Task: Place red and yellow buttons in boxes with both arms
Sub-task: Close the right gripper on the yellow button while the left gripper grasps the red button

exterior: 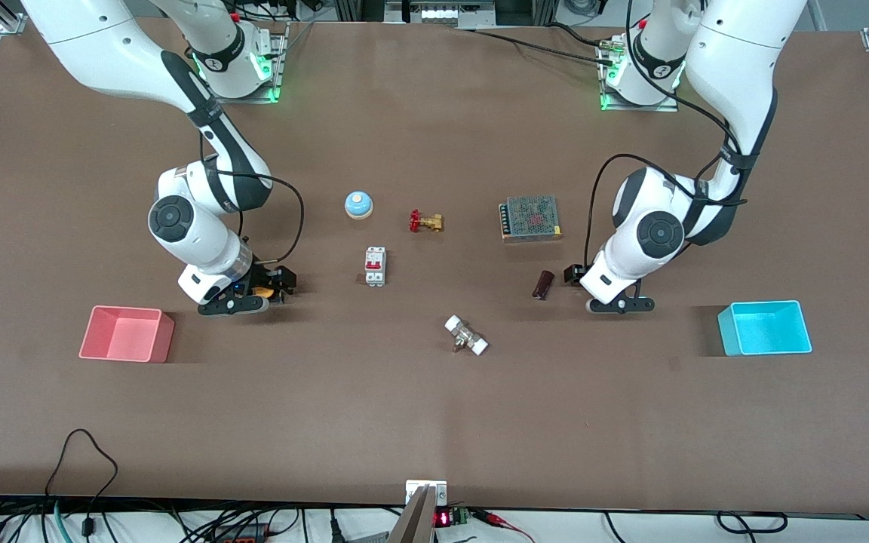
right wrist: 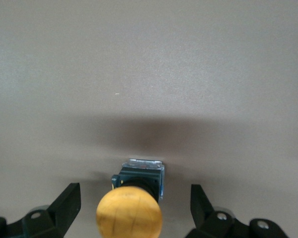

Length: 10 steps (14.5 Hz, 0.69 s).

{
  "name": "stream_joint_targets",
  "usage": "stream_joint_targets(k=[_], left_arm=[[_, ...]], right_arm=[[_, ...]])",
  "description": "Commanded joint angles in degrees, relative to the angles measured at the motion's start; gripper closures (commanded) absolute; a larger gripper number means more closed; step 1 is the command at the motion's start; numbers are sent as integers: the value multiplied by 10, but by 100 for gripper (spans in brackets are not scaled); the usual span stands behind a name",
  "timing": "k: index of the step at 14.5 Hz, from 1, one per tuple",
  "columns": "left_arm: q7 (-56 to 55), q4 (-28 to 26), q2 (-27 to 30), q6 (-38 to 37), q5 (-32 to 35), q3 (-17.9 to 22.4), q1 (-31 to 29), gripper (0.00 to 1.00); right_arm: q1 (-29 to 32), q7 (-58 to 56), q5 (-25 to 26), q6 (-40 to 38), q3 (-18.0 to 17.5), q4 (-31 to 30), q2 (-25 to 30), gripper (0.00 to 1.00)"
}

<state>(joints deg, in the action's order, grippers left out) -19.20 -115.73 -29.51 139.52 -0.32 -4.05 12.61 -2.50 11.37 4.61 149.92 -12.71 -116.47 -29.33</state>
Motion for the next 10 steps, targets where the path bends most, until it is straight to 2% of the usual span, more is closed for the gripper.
stream_joint_targets(k=[1,3,4,7,8,10], left_arm=[[-7,-15,17,-7,-1,-1,-7,55],[-7,-15,18,-9,0,-1,-7,74],[-7,-15,18,-11,0,-1,-6,80],[-7,-13,20,-13,0,-1,-6,91],[-7,-11,22,-17,0,-1,-7,93],[-6,5,23,-45,0,2,-7,96]], right_arm=[[0,-7,3,-1,-2,6,-4,26],[0,-8,3,-1,-2,6,-5,41],[0,-7,3,-1,-2,6,-5,47],[0,-8,3,-1,-2,6,-6,70],[0,-10,3,-1,-2,8,-5,74],[2,-11,2,-2,-2,10,3,76]])
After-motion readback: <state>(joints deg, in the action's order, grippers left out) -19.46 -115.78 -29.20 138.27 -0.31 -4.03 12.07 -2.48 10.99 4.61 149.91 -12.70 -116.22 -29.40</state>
